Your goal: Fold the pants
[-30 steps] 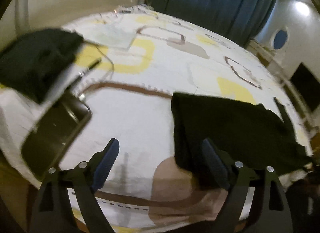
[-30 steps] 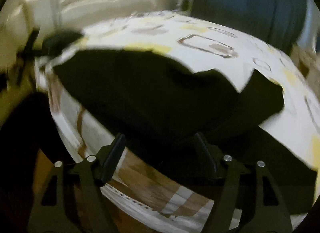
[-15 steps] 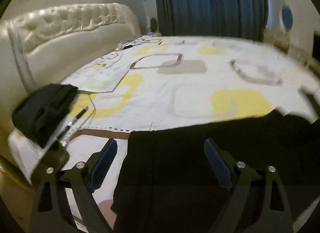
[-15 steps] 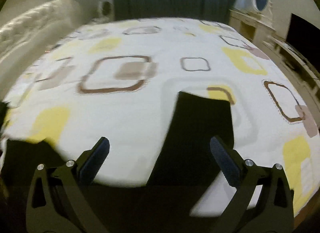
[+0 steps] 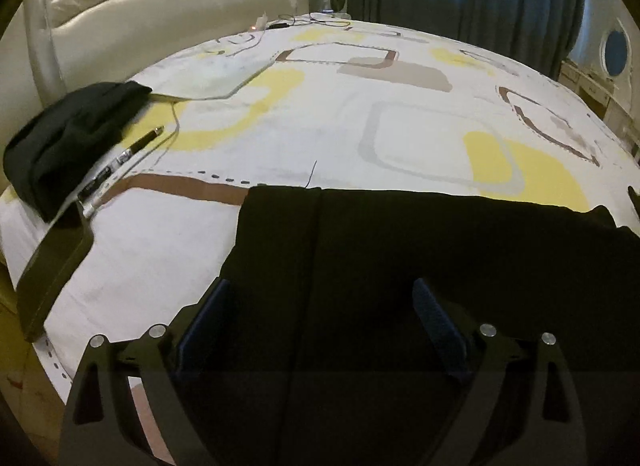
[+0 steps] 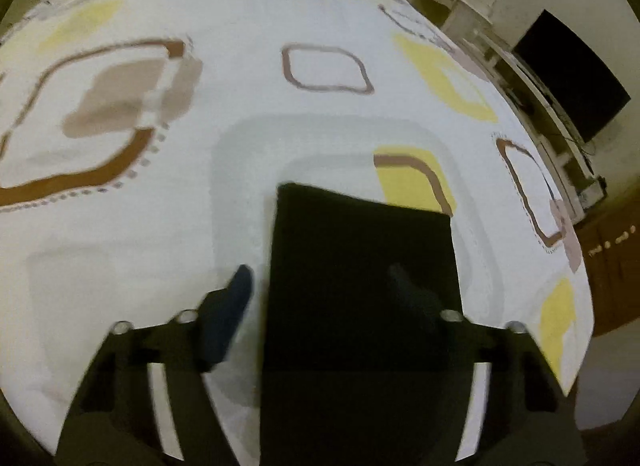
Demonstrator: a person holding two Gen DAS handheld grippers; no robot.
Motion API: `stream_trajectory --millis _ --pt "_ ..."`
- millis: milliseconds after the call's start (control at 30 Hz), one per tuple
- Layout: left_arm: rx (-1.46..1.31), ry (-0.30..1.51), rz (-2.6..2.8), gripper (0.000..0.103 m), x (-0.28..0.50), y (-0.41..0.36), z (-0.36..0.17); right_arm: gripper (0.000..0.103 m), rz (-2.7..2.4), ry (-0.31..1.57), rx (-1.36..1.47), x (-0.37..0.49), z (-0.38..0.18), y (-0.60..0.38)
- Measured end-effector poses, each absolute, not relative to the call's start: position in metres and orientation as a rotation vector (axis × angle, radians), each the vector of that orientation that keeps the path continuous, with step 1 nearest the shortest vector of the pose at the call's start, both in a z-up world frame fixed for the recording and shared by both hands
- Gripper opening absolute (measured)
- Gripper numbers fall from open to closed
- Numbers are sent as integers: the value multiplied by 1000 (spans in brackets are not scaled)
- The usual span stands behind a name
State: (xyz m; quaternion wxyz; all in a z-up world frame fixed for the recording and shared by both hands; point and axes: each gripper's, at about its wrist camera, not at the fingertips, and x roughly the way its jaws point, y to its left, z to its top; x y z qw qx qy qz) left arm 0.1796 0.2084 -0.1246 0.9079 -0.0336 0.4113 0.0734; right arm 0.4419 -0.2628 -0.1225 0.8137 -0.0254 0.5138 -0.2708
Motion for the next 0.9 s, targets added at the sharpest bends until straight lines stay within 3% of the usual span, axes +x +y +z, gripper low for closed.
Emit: stream_trajectory --millis 267,467,600,633,900 --pt "-70 867 163 97 183 205 -128 64 -611 1095 -159 448 -138 -257" --pt "-96 871 154 98 183 208 -129 45 -549 1106 -27 449 -137 -268" --pt "-97 869 153 98 183 208 -129 17 -548 1112 21 439 -133 -279" --pt "-97 869 153 98 183 208 -129 14 -547 1110 33 434 -132 -283" --pt "-98 867 151 98 184 208 -129 12 -497 963 173 370 -87 -321"
